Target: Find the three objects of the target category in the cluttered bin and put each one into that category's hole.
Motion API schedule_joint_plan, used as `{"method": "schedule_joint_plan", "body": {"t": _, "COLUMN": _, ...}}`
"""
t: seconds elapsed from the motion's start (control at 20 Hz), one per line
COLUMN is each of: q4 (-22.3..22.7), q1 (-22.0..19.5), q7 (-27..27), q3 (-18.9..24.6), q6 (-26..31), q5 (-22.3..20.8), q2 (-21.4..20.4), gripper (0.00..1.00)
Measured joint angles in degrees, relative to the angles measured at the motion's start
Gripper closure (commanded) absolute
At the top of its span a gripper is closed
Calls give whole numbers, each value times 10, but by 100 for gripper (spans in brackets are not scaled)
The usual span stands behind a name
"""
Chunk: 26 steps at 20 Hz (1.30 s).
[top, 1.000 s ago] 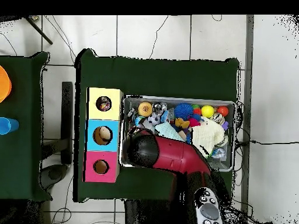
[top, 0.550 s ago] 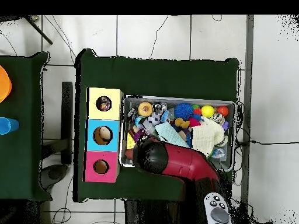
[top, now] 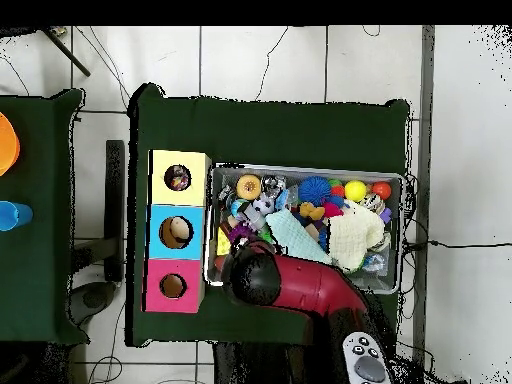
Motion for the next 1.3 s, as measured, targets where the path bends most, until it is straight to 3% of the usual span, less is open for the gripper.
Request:
{"method": "schedule_joint_plan", "body": {"t": 0.45, "q4": 43, "q1": -37, "q7": 0, "q3": 43, "q6": -73, "q5": -10, "q2": 29, "gripper": 0}}
{"method": "schedule_joint_plan", "body": {"t": 1.3, "q4": 78, "q1": -66, "q7": 0, "q3": 53, "q6": -78, "q5": -44, "q2": 41, "gripper": 0}}
